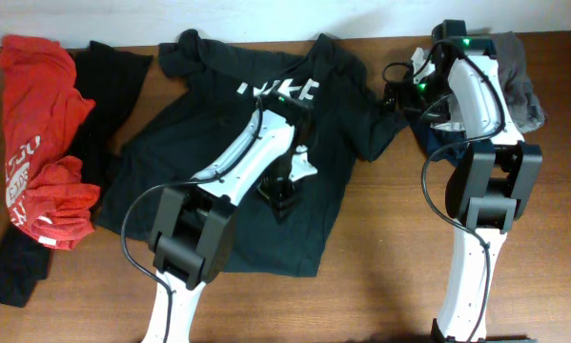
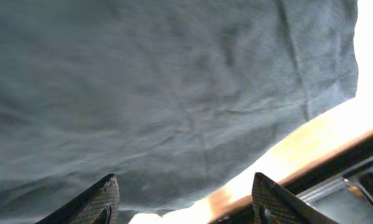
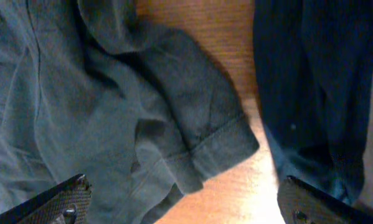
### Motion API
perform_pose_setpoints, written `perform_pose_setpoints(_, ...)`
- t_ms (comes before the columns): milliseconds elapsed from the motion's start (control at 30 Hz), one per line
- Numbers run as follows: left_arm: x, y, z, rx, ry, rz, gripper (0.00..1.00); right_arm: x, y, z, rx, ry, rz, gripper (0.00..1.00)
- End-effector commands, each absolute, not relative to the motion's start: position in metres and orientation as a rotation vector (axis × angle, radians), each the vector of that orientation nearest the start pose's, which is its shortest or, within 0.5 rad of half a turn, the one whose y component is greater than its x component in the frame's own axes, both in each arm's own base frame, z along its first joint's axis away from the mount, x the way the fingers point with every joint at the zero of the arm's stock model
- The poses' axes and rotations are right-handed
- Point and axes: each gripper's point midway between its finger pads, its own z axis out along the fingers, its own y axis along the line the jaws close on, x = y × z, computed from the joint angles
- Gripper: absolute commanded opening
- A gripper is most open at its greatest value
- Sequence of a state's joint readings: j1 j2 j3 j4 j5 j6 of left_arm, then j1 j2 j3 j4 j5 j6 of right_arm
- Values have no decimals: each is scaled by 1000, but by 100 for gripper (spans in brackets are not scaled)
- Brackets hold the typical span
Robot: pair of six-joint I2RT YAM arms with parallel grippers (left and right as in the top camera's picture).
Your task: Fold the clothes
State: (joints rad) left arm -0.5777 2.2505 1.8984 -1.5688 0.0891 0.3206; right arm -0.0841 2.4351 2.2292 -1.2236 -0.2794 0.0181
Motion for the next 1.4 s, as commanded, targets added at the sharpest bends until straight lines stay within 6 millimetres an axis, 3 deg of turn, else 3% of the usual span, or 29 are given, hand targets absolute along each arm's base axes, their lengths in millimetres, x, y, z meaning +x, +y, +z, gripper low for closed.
perform_pose_setpoints(0, 269, -220, 56, 1545, 3173, -218, 66, 511, 10, 57, 99, 2948, 428, 100)
perform_pose_setpoints(167, 251, -238, 59, 1585, 3173, -333, 66, 516, 17, 57, 83, 2923, 467, 96)
perform_pose_setpoints(367, 229, -253, 64, 1665, 3174, -387, 66, 517, 31, 42, 48, 2943, 474, 92)
perform_pose_setpoints(567, 210, -259, 68, 1755, 3178, -353, 66, 514, 42, 22, 26, 2980, 483, 91)
perform_pose_setpoints(733, 196, -256, 58, 1813, 3192, -312, 67, 512, 38, 15, 35, 3001, 461, 91)
perform_pose_setpoints(967, 195, -250, 32, 1680, 3262, -197, 66, 512, 34, 14, 37, 3006, 423, 91)
perform_pose_setpoints(1267, 212, -270, 21, 1406, 3278, -191, 73, 513, 24, 12, 49, 3008, 364, 92)
perform_pose_setpoints(1367, 213, -282, 18, 1399, 3236, -199, 75, 514, 20, 12, 61, 3003, 363, 92)
